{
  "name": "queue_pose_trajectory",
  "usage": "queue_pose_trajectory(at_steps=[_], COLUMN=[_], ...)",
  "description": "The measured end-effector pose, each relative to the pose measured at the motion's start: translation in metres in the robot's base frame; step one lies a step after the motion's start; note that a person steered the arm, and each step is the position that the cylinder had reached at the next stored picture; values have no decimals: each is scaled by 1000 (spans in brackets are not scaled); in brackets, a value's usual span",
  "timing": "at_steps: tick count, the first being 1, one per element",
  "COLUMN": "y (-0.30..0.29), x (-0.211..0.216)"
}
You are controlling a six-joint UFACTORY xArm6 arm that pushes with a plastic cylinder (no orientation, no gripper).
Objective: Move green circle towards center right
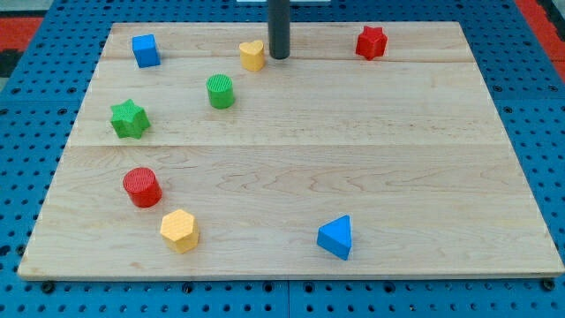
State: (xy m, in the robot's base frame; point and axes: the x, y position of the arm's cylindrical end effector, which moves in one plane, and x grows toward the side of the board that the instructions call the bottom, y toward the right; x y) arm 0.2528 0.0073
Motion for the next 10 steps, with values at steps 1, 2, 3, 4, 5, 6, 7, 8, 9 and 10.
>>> queue_pose_trajectory(at_steps=[1,2,3,4,5,6,7,8,9,10], y=[11,11,12,12,16,19,24,27,33,42], x=[-3,-3,-3,-3,-3,-3,-3,-3,-3,-3])
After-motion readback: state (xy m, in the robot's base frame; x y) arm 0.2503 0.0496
